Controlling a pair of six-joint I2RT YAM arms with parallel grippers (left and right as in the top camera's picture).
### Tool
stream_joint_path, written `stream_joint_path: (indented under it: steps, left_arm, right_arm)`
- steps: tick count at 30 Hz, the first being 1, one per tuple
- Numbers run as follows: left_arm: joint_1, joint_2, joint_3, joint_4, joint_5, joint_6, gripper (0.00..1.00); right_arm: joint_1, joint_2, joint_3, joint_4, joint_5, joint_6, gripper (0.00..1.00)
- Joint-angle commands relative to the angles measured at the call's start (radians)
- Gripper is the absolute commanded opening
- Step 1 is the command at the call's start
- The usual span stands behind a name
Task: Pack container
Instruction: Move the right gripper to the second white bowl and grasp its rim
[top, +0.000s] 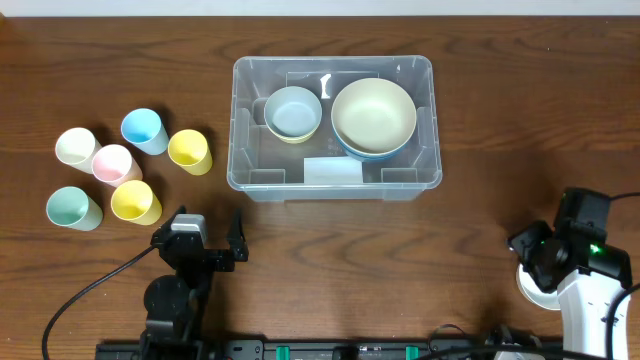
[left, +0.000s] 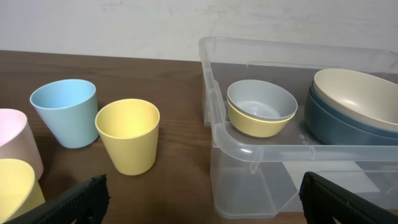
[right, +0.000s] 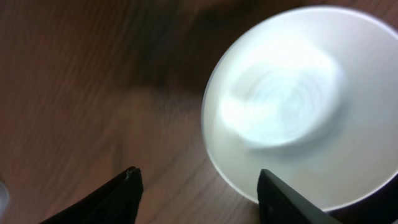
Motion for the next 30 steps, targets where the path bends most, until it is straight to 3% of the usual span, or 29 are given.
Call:
stream_joint_path:
  steps: [1,9,17,27,30]
  left_arm:
    - [0.004,-0.006,-0.017,-0.032,0.007,0.002,0.98]
    - [0.004,-0.006,-0.017,-0.032,0.007,0.002,0.98]
    - [0.004,-0.006,-0.017,-0.032,0.007,0.002,0.98]
    - [0.004,-0.006,-0.017,-0.032,0.007,0.002,0.98]
    - [0.004,-0.006,-0.017,-0.032,0.007,0.002,0.98]
  right_arm:
    - [-0.039,0.004,-0.008,0.02,0.005,-0.02,0.59]
    - [-0.074,0.109,-0.013,0.063,0.005,-0.042,0.5]
    - [-0.074,0.215,-0.013,0.122,0.005,-0.045,0.27]
    - [-0.074,0.263,-0.014,0.165,0.005,-0.056,0.14]
    - [-0.074,0.277,-0.014,0.178,0.004,-0.06,0.05]
